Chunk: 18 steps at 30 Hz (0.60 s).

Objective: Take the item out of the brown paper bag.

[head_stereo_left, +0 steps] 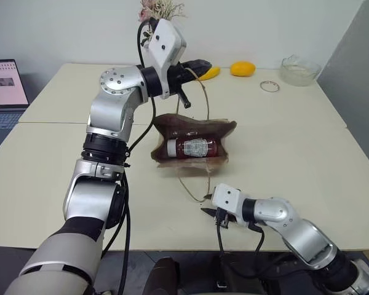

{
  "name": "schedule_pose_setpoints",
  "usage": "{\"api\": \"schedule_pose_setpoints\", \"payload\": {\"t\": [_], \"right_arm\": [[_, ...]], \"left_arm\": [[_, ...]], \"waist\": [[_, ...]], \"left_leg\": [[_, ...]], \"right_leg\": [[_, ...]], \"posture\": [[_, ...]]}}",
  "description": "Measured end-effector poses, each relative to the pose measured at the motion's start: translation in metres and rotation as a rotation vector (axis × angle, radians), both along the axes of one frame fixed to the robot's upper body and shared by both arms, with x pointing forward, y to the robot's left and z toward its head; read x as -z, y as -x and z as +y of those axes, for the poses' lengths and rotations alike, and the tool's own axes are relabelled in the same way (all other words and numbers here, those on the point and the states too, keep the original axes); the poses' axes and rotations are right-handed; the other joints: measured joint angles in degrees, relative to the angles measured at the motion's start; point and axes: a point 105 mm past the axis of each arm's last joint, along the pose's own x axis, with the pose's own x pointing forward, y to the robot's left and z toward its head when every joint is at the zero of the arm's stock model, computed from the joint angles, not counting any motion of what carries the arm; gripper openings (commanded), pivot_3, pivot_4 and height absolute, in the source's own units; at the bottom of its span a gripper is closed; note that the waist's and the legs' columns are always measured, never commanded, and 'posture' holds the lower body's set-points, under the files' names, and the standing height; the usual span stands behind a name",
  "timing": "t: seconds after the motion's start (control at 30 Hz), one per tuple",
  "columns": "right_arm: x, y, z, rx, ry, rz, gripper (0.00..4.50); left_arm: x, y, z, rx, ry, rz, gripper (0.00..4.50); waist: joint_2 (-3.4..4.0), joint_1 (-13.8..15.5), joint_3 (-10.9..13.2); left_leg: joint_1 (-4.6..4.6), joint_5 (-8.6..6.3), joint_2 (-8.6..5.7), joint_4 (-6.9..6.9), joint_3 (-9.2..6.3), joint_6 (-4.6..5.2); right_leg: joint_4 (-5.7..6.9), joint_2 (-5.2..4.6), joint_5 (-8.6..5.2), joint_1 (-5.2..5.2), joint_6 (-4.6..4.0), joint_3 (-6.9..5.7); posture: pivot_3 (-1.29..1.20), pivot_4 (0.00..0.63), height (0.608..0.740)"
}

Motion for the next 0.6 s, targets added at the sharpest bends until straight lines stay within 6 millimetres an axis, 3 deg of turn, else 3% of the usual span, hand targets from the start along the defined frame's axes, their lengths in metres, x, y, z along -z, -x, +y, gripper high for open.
{"api": "schedule_pose_setpoints", "payload": {"t": [0.13, 0.4, 0.6], "right_arm": [[-0.04, 0.01, -0.006, -0.042, -0.049, -0.087, 1.97], [-0.071, 0.026, -0.034, -0.085, -0.107, 0.009, 1.97], [-0.088, 0.018, -0.052, -0.031, -0.096, -0.028, 1.97]], "left_arm": [[0.007, 0.006, -0.001, 0.02, 0.007, 0.04, 0.0], [0.007, 0.019, -0.006, 0.068, 0.024, 0.079, 0.0], [0.005, 0.028, -0.007, 0.11, 0.044, 0.121, 0.0]], "waist": [[-0.01, 0.0, 0.0], [-0.02, 0.1, 0.0], [-0.03, -0.1, 0.0]], "left_leg": [[0.0, 0.0, 0.02, 0.0, -0.09, -0.01], [0.01, 0.0, -0.01, 0.0, -0.05, 0.0], [0.04, 0.0, 0.01, -0.01, -0.02, 0.0]], "right_leg": [[0.0, 0.01, 0.0, 0.02, 0.0, -0.01], [-0.02, 0.0, 0.0, 0.04, 0.0, -0.01], [0.0, 0.03, 0.0, 0.03, 0.0, 0.01]], "posture": [[0.0, 0.15, 0.74], [0.0, 0.15, 0.74], [0.0, 0.15, 0.74]]}}
